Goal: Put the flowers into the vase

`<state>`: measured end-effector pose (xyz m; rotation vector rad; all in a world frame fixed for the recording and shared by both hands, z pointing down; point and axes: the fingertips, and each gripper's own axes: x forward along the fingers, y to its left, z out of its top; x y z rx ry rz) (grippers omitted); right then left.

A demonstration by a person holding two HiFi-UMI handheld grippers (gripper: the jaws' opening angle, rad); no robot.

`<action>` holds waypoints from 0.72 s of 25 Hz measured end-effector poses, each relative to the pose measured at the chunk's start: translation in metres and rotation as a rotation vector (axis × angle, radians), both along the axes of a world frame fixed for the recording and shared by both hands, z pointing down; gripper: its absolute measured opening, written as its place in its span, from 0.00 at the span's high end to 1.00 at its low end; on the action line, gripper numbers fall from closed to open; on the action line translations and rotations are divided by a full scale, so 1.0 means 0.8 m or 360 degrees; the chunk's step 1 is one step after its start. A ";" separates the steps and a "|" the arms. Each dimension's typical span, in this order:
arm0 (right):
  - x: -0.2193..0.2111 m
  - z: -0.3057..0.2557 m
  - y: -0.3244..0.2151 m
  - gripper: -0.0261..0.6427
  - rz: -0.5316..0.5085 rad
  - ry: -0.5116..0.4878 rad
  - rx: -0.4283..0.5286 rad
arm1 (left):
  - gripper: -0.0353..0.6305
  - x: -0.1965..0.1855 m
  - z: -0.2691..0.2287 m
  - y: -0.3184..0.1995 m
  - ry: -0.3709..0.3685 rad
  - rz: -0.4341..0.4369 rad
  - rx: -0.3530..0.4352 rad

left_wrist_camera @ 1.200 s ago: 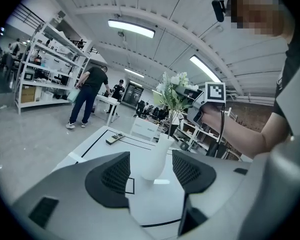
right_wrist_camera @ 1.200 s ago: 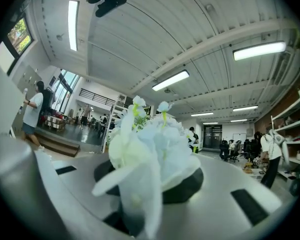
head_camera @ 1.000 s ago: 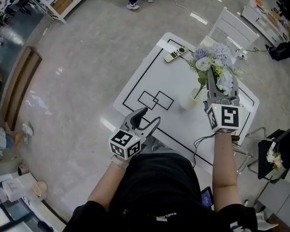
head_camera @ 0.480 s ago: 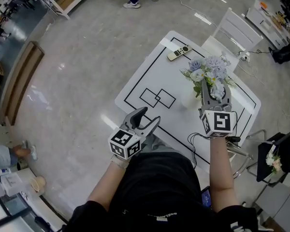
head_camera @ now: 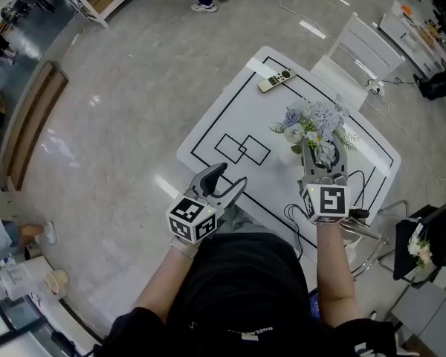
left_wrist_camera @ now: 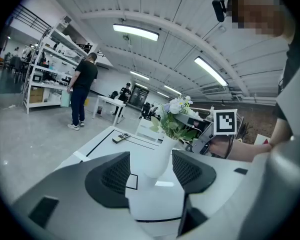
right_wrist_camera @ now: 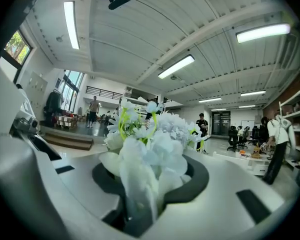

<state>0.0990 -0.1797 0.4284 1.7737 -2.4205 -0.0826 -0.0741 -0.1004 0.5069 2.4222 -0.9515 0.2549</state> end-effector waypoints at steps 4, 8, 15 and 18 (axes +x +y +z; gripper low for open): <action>-0.001 -0.002 0.010 0.72 0.0009 -0.0022 0.0004 | 0.58 -0.002 -0.003 0.001 0.0003 -0.0001 0.0006; -0.004 -0.004 0.018 0.71 -0.0007 -0.0028 -0.0005 | 0.58 0.000 -0.003 0.004 0.0001 0.0008 0.0010; -0.009 -0.007 0.032 0.66 -0.0041 -0.0013 -0.0018 | 0.58 0.005 -0.005 0.007 0.0007 0.0024 0.0016; -0.010 -0.009 0.038 0.63 -0.0049 -0.0012 -0.0016 | 0.58 0.005 -0.005 0.009 0.0007 0.0029 0.0017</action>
